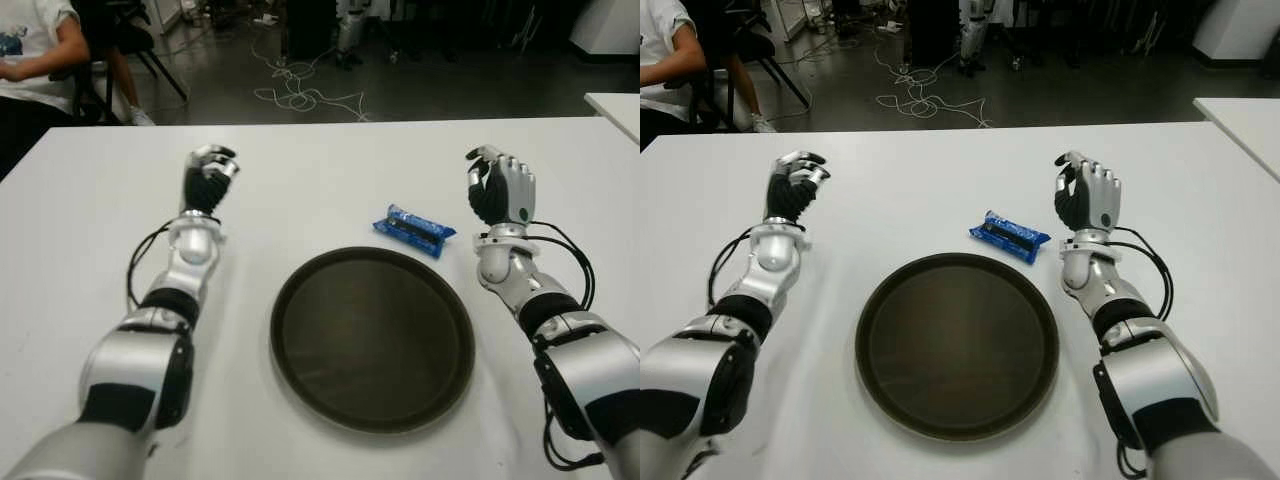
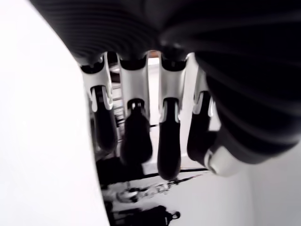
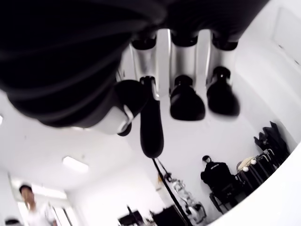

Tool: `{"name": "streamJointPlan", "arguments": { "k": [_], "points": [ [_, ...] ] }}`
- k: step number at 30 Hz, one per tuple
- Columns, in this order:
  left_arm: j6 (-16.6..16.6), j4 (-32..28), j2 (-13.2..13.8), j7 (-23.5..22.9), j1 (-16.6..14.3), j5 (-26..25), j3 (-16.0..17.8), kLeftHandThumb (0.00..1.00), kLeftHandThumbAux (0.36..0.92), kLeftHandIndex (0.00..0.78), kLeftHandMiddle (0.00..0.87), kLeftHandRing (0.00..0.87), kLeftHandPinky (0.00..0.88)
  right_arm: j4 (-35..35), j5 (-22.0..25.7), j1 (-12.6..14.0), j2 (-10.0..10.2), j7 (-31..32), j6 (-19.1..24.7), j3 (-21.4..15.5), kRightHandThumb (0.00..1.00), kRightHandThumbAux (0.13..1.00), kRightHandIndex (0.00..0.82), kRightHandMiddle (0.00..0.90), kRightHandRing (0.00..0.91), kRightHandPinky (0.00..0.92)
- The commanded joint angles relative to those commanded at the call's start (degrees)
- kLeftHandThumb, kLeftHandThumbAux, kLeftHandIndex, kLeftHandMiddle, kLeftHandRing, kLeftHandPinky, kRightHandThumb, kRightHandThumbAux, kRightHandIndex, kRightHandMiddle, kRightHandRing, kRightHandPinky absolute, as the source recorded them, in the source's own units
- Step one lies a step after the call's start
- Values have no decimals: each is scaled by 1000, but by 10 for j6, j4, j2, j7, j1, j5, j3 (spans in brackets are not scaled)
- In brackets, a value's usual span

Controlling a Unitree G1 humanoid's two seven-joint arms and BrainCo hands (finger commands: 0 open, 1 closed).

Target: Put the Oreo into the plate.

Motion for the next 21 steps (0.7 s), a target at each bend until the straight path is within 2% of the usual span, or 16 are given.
{"name": "streamJointPlan", "arguments": {
  "k": [3,8,13,15,18,19,21],
  "points": [
    [-2,4,11,33,-2,39,-36,860,657,423,539,756,794,0,-15,-4,-3,11,30,18,856,671,413,551,790,790],
    [1,9,19,67,-3,72,-71,859,657,423,536,753,793,-1,-32,-8,-5,25,69,38,856,670,414,553,777,781],
    [32,12,29,109,-10,118,-117,858,657,426,530,729,768,-2,-45,-12,-6,54,114,57,855,670,416,561,772,775],
    [55,13,32,137,-13,143,-141,857,657,426,524,710,750,-2,-52,-16,-5,67,139,67,853,671,422,579,756,744],
    [75,15,34,164,-16,164,-162,854,658,421,529,671,712,-2,-58,-18,-4,77,165,77,841,677,409,544,647,631],
    [87,16,34,171,-17,172,-171,854,658,421,529,668,709,-2,-62,-19,-3,84,177,81,840,677,408,541,636,620],
    [109,18,34,180,-20,185,-186,849,659,418,514,587,602,0,-67,-21,-1,97,198,90,832,681,412,498,541,518]
  ]
}}
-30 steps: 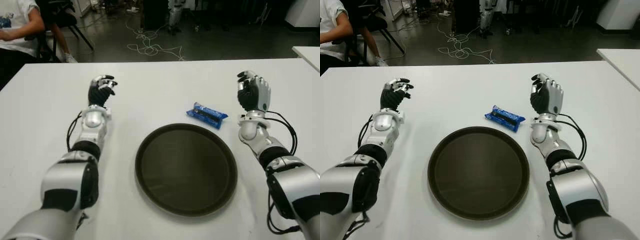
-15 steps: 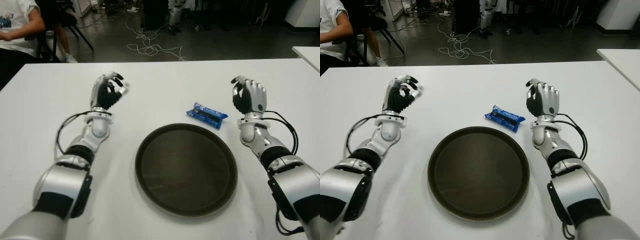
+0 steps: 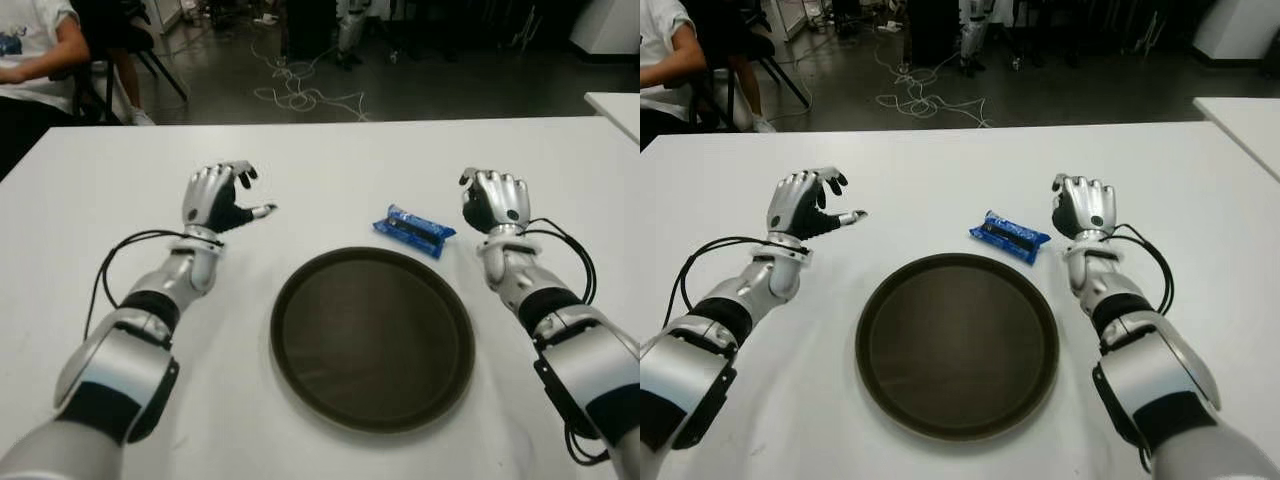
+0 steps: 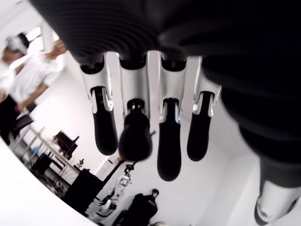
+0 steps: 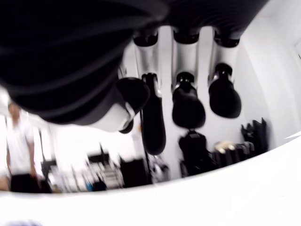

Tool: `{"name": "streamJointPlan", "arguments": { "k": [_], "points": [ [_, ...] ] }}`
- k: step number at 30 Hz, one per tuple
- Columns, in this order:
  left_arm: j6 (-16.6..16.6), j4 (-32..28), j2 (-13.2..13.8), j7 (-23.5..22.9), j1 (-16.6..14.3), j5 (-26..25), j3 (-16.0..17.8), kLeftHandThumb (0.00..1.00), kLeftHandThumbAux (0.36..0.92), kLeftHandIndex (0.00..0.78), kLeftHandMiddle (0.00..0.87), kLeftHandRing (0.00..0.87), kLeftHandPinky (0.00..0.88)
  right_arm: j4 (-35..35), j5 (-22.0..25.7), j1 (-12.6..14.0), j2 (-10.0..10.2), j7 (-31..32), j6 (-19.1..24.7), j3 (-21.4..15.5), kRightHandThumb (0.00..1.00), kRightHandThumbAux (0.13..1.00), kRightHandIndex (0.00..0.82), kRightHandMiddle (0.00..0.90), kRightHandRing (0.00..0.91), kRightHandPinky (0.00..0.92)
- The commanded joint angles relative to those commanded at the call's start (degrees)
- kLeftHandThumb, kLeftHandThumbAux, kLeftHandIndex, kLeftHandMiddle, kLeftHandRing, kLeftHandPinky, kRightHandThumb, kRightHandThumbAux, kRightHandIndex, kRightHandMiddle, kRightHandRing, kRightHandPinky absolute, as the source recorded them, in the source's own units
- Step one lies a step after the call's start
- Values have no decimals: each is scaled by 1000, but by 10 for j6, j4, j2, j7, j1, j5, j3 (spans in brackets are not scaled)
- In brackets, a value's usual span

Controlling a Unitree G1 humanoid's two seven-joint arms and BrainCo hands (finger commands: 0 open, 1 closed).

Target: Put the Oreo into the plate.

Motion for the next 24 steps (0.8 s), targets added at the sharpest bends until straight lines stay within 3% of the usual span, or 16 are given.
{"name": "streamJointPlan", "arguments": {
  "k": [2,3,4,6,7,9,15,19,20,24],
  "points": [
    [19,3,-1,2,-1,8,-10,843,662,412,499,509,512,3,-2,0,2,10,15,7,827,684,409,479,469,447],
    [30,5,-2,1,-1,12,-15,839,665,407,488,454,456,4,-5,0,2,17,25,11,771,699,405,414,403,377],
    [37,7,-3,0,0,13,-18,791,675,407,416,398,400,4,-7,0,2,20,33,14,594,639,310,326,311,263],
    [48,9,-5,-2,1,14,-22,750,685,406,353,348,351,4,-9,-1,3,27,46,19,436,589,225,250,230,164],
    [52,10,-6,-3,1,13,-23,706,606,319,307,309,316,3,-10,-1,4,31,52,21,360,559,158,185,163,108],
    [62,12,-9,-7,3,11,-24,657,530,227,246,255,272,4,-11,-2,6,40,67,25,286,525,86,103,89,56],
    [78,11,-14,-48,-1,-12,-9,515,410,49,72,81,117,2,5,-4,14,61,93,16,174,464,9,11,9,5],
    [67,6,-15,-82,-1,-40,11,450,370,10,15,17,79,-1,26,-2,16,68,86,-5,130,458,1,2,1,1],
    [63,6,-15,-94,0,-51,20,446,367,8,12,14,77,-3,37,-2,18,71,81,-16,126,458,1,1,1,0],
    [44,5,-27,-192,4,-138,92,340,380,1,2,2,58,-12,151,3,26,115,18,-123,85,487,0,0,0,0]
  ]
}}
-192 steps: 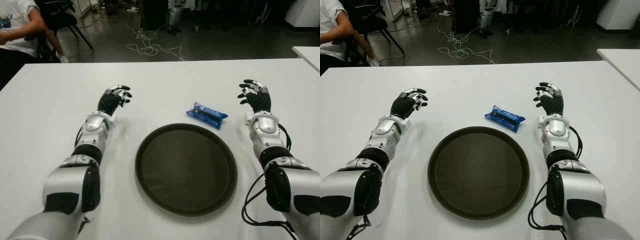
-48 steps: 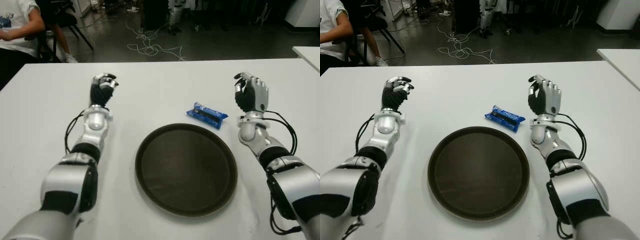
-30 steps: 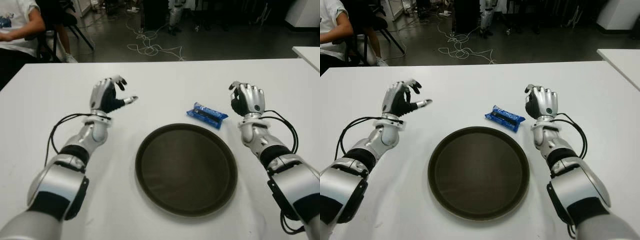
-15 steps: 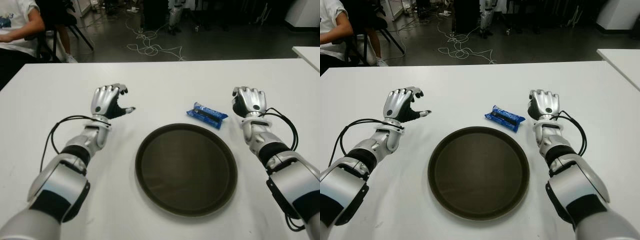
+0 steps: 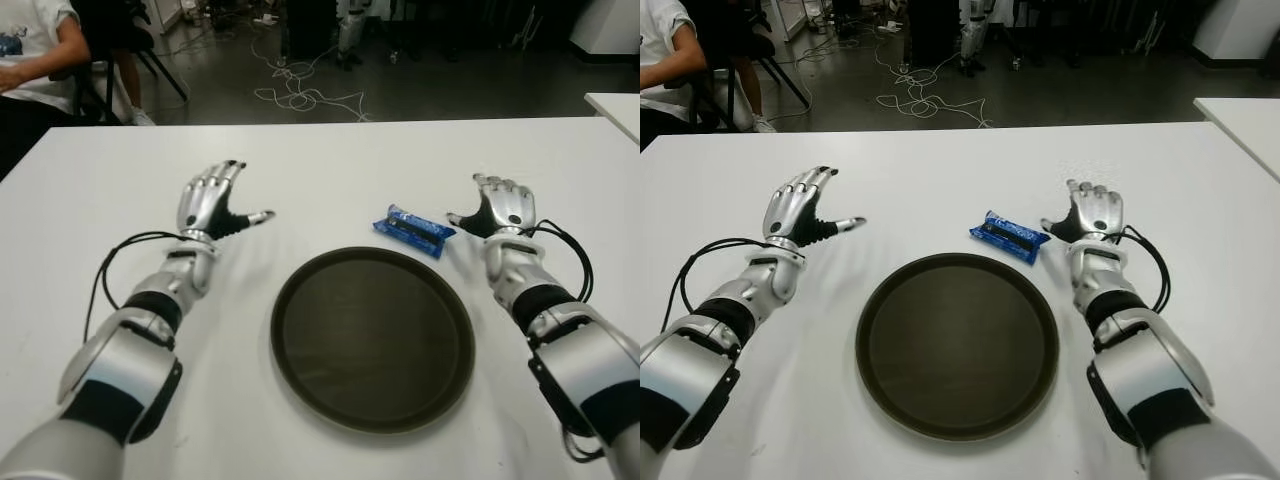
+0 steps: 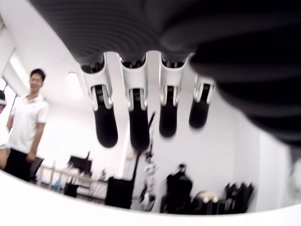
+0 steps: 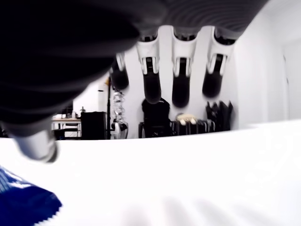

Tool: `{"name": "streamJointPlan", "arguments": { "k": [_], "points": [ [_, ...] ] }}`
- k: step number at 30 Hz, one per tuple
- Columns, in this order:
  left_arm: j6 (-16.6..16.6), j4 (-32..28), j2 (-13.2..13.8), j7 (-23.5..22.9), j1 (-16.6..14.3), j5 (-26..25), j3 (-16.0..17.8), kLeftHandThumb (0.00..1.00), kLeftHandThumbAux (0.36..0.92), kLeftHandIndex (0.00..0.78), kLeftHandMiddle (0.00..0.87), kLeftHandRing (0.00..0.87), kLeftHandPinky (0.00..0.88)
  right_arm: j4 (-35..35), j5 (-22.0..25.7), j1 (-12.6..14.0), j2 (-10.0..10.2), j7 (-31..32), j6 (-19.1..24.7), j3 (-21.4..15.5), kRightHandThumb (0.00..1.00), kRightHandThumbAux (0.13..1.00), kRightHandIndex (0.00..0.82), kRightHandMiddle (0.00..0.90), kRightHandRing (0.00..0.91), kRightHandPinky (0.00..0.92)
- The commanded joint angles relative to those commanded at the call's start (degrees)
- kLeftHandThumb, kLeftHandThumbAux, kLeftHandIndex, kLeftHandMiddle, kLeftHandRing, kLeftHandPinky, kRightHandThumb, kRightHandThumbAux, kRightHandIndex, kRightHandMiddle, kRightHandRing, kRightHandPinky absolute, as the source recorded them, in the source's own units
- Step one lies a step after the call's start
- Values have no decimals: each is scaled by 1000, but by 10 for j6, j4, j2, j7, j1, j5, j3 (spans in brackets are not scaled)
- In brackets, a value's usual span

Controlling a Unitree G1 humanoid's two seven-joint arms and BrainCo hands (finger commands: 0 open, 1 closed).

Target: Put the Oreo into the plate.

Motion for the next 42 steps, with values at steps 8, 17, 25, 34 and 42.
{"name": "streamJointPlan", "arguments": {
  "k": [8,17,25,34,42],
  "points": [
    [-2,-4,-13,-178,1,-155,133,214,443,0,4,12,67,-2,158,12,13,71,-96,-147,79,524,0,20,35,70],
    [13,-13,-37,-310,-6,-302,263,243,492,41,87,81,95,0,268,13,25,166,-139,-252,171,557,71,128,155,170],
    [30,-14,-44,-334,-10,-337,302,239,493,53,114,92,86,2,289,11,24,208,-132,-276,159,602,70,142,167,175],
    [38,-15,-44,-343,-11,-341,314,179,537,49,123,101,86,3,291,10,27,215,-129,-284,157,622,70,157,184,205],
    [43,-15,-43,-344,-13,-341,318,166,546,52,133,113,101,4,283,13,29,212,-138,-280,153,647,83,151,180,191]
  ]
}}
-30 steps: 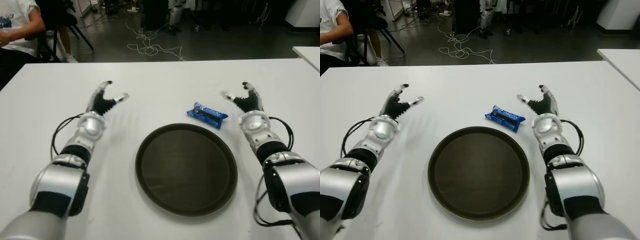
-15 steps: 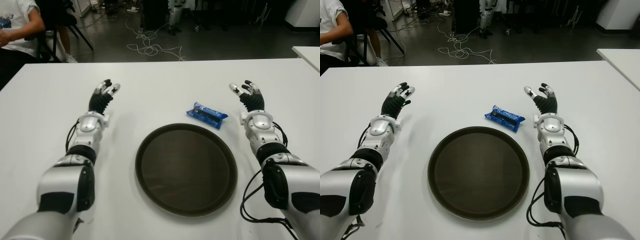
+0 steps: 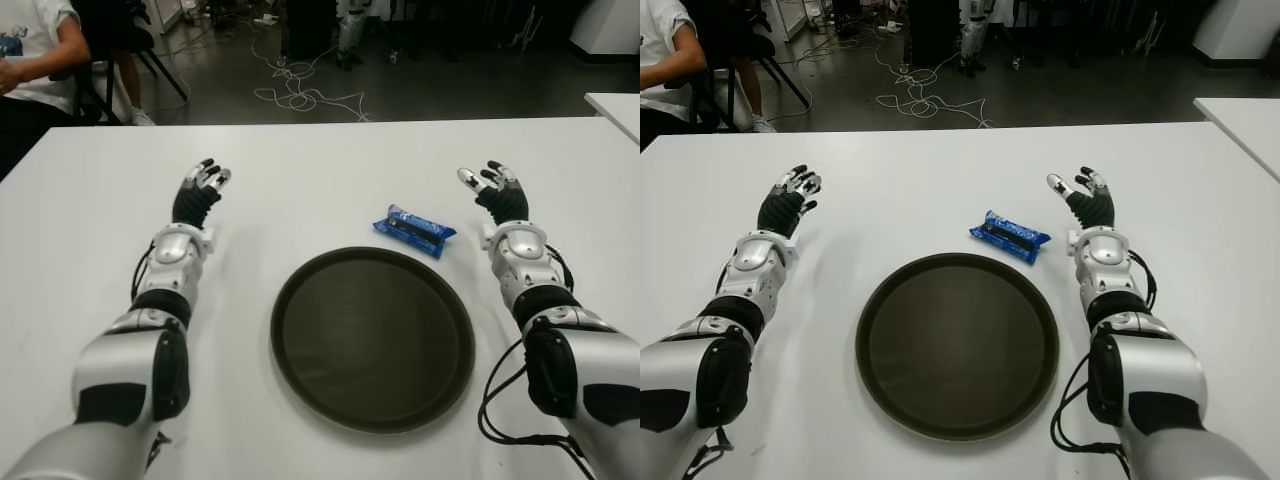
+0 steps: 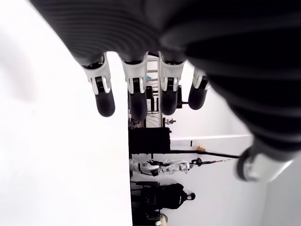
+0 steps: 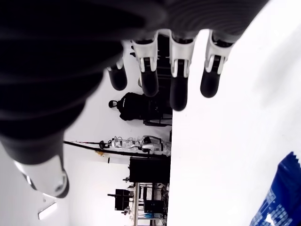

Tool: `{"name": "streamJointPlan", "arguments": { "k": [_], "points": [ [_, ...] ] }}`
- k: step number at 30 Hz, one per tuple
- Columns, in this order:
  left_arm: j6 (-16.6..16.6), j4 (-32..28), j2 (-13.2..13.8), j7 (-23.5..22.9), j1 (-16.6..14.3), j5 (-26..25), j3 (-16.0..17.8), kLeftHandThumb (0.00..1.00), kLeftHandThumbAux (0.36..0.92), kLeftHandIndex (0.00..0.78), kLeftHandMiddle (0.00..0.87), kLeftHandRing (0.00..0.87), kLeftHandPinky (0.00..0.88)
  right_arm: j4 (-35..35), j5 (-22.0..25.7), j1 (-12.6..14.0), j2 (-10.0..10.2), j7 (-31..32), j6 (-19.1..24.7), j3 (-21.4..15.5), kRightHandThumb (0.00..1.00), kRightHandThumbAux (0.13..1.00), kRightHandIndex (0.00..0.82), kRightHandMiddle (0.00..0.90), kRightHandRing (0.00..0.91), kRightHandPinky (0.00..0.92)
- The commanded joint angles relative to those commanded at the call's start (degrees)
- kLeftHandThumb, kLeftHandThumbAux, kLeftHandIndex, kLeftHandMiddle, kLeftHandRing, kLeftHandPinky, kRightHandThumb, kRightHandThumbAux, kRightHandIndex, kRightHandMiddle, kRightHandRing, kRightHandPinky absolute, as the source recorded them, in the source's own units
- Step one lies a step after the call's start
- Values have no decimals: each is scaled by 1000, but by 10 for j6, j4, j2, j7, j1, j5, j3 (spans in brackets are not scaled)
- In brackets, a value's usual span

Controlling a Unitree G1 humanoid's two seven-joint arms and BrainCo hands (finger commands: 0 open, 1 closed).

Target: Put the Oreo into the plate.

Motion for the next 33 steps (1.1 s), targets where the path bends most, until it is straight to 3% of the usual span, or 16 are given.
{"name": "streamJointPlan", "arguments": {
  "k": [14,33],
  "points": [
    [6,0,1,-4,-2,-3,6,164,549,46,120,105,92,1,-8,1,1,-4,-6,4,184,668,125,169,199,216],
    [1,-2,1,-9,-1,1,4,160,573,44,122,105,102,3,-8,1,2,0,-8,3,196,682,118,159,189,203]
  ]
}}
